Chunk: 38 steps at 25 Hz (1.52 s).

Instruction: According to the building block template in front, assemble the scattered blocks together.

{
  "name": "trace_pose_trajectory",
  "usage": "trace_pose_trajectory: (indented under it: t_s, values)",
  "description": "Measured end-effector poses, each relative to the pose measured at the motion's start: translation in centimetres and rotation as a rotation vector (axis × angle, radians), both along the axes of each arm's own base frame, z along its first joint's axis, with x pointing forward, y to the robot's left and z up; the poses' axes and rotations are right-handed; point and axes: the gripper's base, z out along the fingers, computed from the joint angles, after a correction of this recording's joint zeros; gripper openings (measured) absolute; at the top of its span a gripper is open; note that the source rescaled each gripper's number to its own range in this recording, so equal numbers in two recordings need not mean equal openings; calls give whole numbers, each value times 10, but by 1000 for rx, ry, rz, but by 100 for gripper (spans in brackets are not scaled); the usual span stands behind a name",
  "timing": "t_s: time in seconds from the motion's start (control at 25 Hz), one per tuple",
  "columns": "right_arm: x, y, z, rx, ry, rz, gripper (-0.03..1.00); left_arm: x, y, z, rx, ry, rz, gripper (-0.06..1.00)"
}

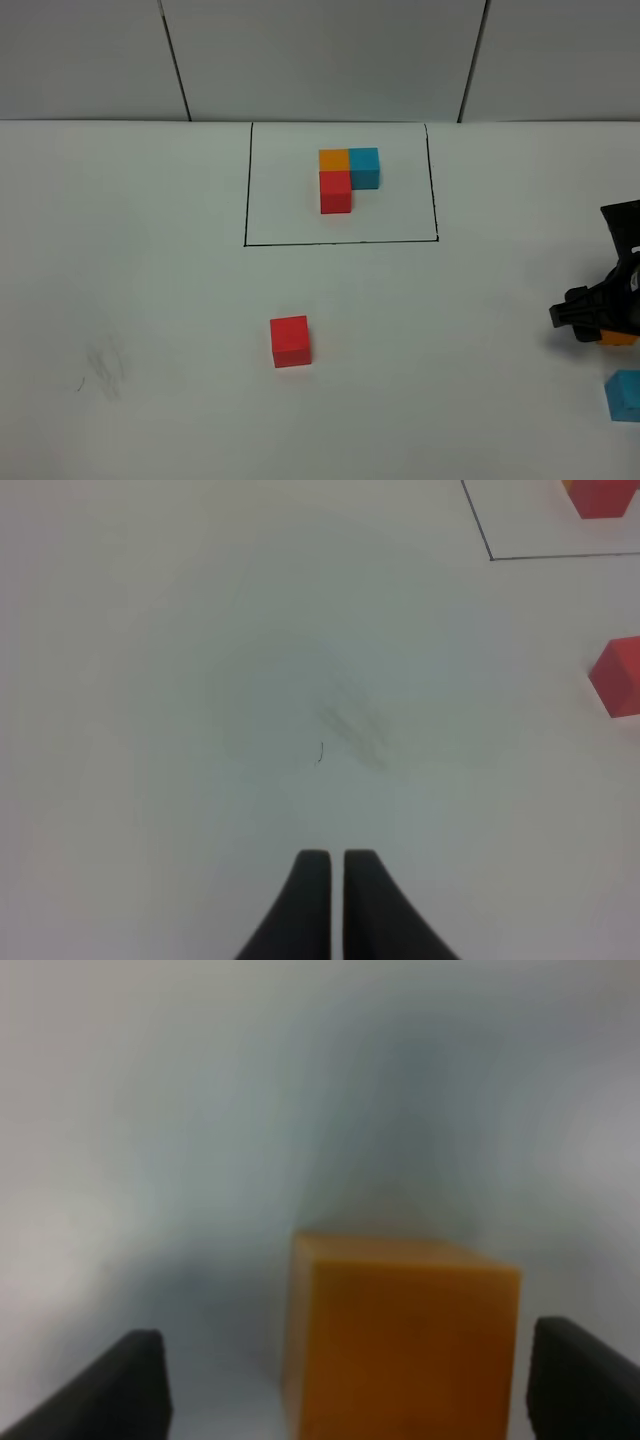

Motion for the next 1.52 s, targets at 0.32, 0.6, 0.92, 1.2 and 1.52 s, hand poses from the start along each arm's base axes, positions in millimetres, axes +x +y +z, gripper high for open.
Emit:
trace_pose_trajectory:
  t_s: [0.32, 0.6, 0.92, 1.2, 1.52]
  values:
    - [2, -7, -11, 4, 18, -17, 85, 0, 0, 0, 0, 0, 0, 0]
    - [4, -8, -10, -5, 0, 4, 53, 0, 0, 0, 0, 0, 0, 0]
    - [7, -7, -9, -10, -37, 41, 53, 0, 0, 0, -2, 0, 1, 0]
    - [7, -6, -2, -11, -62, 49, 53, 0, 0, 0, -1, 0, 1, 0]
    - [2, -9, 59, -52, -184, 58, 53, 0, 0, 0, -1, 0, 1, 0]
